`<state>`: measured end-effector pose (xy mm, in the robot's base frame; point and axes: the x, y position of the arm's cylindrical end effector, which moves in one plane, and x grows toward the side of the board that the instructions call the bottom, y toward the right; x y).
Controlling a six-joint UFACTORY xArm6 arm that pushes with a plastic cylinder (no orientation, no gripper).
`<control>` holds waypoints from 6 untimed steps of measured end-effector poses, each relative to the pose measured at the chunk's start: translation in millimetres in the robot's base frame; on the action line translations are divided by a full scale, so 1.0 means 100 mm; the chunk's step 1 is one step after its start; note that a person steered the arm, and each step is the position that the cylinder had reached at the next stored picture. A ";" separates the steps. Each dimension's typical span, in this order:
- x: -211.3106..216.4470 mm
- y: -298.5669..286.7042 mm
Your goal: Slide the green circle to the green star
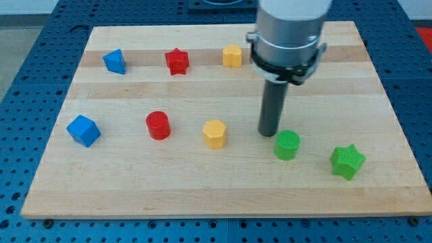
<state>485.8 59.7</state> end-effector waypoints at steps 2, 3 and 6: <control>0.41 -0.27; 0.48 -0.11; 0.12 0.85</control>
